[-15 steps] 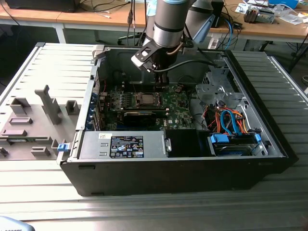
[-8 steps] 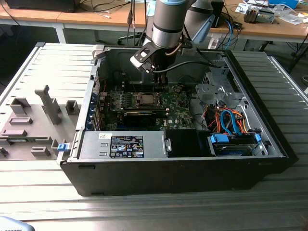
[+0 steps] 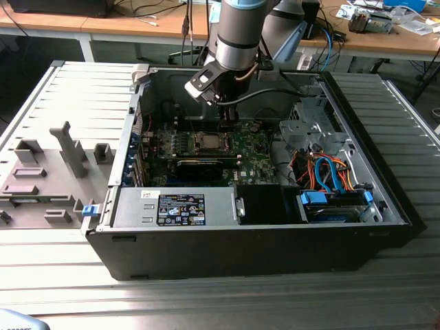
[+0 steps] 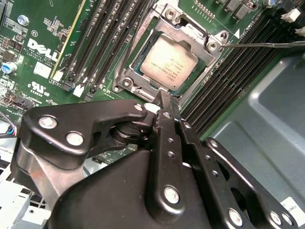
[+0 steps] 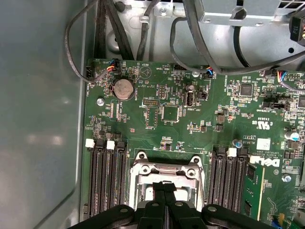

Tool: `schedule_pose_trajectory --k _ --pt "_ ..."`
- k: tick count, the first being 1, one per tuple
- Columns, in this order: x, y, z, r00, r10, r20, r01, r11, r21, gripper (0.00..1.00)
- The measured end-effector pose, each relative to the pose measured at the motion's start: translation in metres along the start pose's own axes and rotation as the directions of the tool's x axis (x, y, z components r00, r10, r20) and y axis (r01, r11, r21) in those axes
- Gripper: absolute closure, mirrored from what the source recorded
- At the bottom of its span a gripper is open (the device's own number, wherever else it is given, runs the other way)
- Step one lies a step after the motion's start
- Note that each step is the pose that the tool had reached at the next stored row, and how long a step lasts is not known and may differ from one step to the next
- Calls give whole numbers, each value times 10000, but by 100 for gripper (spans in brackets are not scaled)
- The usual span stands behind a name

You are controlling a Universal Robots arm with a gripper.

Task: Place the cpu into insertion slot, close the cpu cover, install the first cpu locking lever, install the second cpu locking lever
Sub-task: 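Close the cpu cover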

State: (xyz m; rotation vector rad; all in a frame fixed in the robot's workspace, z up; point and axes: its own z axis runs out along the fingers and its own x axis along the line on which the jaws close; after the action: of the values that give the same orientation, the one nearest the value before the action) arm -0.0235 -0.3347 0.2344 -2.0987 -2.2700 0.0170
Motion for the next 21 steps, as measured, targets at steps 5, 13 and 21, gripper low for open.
schedule_pose_trajectory --k 5,13,21 --pt "1 -14 19 10000 0 -1 0 10000 -1 89" --pt "1 -31 45 10000 -1 -1 1 10000 0 89" --pt "2 -53 70 10000 0 0 0 10000 0 89"
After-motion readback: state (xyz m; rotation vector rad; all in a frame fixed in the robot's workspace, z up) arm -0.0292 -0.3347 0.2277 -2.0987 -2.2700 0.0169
